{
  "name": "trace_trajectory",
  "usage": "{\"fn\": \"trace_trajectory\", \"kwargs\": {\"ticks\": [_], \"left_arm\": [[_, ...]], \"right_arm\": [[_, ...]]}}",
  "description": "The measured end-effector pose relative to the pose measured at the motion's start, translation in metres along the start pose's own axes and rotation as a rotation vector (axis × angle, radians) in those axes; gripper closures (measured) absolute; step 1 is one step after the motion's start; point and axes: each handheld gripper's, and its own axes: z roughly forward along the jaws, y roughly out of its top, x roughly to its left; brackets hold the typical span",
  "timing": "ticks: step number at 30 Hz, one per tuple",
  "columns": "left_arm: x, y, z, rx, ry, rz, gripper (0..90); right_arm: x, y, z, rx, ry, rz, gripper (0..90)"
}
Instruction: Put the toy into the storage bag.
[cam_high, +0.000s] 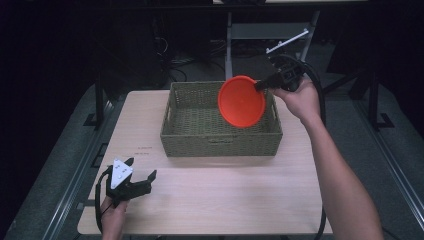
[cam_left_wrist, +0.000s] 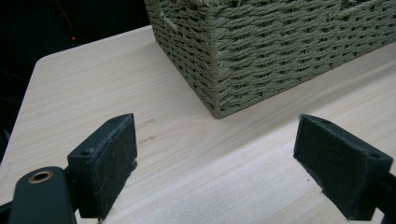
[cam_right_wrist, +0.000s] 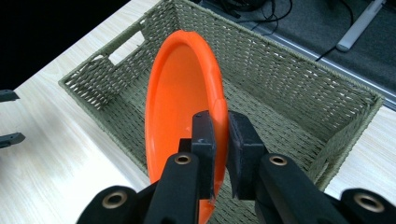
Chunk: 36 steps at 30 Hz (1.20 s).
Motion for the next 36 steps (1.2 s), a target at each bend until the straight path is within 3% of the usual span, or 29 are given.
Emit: {"fn": "trace_trajectory", "kwargs": {"ticks": [12, 23, 36], "left_arm": [[-0.001, 0.000, 0.000, -0.004, -0.002, -0.002, 12.8], [0.000, 0.000, 0.000, -0.003, -0.003, -0.005, 12.8], [-0.001, 0.000, 0.000, -0.002, -0.005, -0.002, 12.9]], "right_arm": [[-0.006, 0.005, 0.015, 0.009, -0.024, 0.025, 81.7], [-0.020, 0.002, 0.030, 0.023, -0.046, 0.068, 81.7], [-0.033, -0.012, 0.058, 0.071, -0.053, 0.111, 81.7]]}}
